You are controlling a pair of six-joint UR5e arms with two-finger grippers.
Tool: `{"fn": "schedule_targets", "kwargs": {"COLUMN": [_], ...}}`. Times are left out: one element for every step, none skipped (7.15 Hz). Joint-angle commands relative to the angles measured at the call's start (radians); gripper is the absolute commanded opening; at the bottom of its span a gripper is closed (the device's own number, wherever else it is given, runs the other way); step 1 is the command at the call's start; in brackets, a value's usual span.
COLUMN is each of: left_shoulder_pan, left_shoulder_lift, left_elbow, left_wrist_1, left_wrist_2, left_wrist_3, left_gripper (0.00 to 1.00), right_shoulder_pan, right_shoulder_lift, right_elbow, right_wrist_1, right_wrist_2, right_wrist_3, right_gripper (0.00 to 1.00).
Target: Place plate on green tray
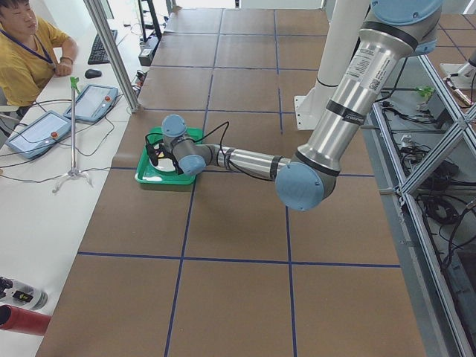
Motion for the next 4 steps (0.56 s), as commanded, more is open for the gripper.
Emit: {"fn": "schedule_targets", "kwargs": {"left_shoulder_pan": [-0.108,-0.16,-0.251,-0.348], "left_shoulder_lift": [0.19,0.252,0.299,0.312], "left_elbow": [-0.115,-0.117,-0.117,-0.119], "left_wrist_1": [0.001,0.001,0.035,0.126], "left_wrist_2": [-0.072,-0.072,-0.07,-0.069], "left_wrist_3": [0.374,0.557,0.765,0.966], "left_gripper": [0.91,0.91,0.91,0.92], "right_shoulder_pan": [0.0,0.0,0.0,0.0], "right_shoulder_lift": [0.0,0.0,0.0,0.0], "right_elbow": [0.0,0.0,0.0,0.0], "right_wrist_1": [0.0,0.0,0.0,0.0], "right_wrist_2": [0.0,0.0,0.0,0.0], "right_wrist_3": [0.0,0.0,0.0,0.0], "right_gripper": [1.0,1.0,1.0,1.0]}}
